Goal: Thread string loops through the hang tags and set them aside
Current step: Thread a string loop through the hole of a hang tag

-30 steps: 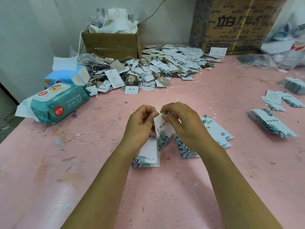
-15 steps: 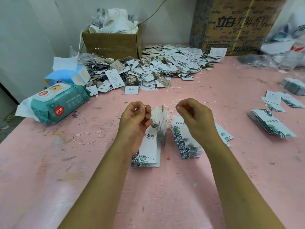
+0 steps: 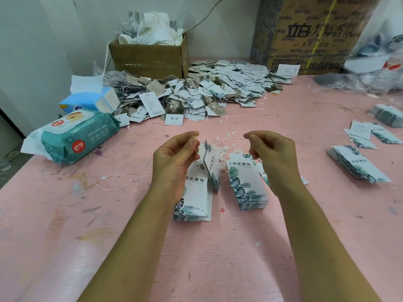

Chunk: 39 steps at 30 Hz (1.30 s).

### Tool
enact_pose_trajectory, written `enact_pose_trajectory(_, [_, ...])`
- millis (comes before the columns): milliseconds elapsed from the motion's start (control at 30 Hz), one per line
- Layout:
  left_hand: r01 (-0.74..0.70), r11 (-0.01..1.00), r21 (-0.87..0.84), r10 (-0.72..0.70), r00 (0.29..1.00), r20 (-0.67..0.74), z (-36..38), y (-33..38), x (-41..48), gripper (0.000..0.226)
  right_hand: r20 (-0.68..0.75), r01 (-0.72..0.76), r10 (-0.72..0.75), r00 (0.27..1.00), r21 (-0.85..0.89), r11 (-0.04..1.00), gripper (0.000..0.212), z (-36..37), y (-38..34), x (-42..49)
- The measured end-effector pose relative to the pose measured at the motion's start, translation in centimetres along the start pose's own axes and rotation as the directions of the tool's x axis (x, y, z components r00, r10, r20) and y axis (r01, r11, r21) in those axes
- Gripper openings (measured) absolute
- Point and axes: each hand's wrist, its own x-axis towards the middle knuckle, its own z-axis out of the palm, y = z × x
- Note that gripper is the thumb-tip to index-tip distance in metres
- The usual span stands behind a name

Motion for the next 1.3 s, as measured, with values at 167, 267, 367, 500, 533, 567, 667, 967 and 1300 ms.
enact_pose_trajectory(167, [-0.047, 0.994, 0.096, 0.050, 0.998, -0.029, 0.0, -0.1, 0.0, 0.018, 0.012, 0.006, -0.008, 1.000, 0.116, 0.993, 0.018, -0.1, -0.3, -0.1])
enact_pose_trajectory(267, [-0.076, 0.987, 0.143, 0.085, 0.995, -0.056, -0.1, -0.1, 0.1, 0.010, 0.059, -0.028, 0.018, 0.998, 0.184, 0.982, 0.025, -0.2, -0.1, 0.0])
enact_pose_trajectory(367, [-0.081, 0.980, 0.184, 0.098, 0.991, -0.087, -0.1, -0.3, 0.2, 0.012, 0.103, -0.059, 0.037, 0.994, 0.217, 0.974, 0.032, -0.2, -0.1, 0.1])
enact_pose_trajectory(500, [-0.105, 0.966, 0.237, 0.122, 0.991, -0.058, 0.0, -0.3, 0.0, 0.014, 0.106, -0.063, 0.037, 0.994, 0.248, 0.967, 0.026, 0.1, -0.4, -0.1])
enact_pose_trajectory(533, [-0.121, 0.958, 0.258, 0.135, 0.990, -0.035, 0.1, -0.2, -0.1, 0.018, 0.109, -0.056, 0.031, 0.994, 0.235, 0.971, 0.024, 0.2, -0.4, -0.2])
enact_pose_trajectory(567, [-0.142, 0.950, 0.279, 0.152, 0.988, -0.015, 0.2, -0.2, -0.2, 0.020, 0.115, -0.045, 0.020, 0.993, 0.215, 0.976, 0.023, 0.2, -0.4, -0.3])
enact_pose_trajectory(667, [-0.204, 0.911, 0.358, 0.204, 0.978, 0.037, 0.2, -0.3, -0.4, 0.014, 0.131, -0.006, -0.018, 0.991, 0.177, 0.984, 0.022, 0.6, -0.5, -0.5])
enact_pose_trajectory(967, [-0.361, 0.619, 0.697, 0.285, 0.931, 0.229, 0.5, -0.8, -0.8, 0.018, 0.218, 0.167, -0.166, 0.962, 0.016, 0.986, 0.031, 2.2, -0.3, -1.3])
enact_pose_trajectory(1300, [-0.453, 0.475, 0.755, 0.347, 0.884, 0.312, 0.8, -0.3, -1.2, 0.005, 0.264, 0.264, -0.227, 0.937, -0.116, 0.957, 0.030, 2.5, -0.2, -1.7])
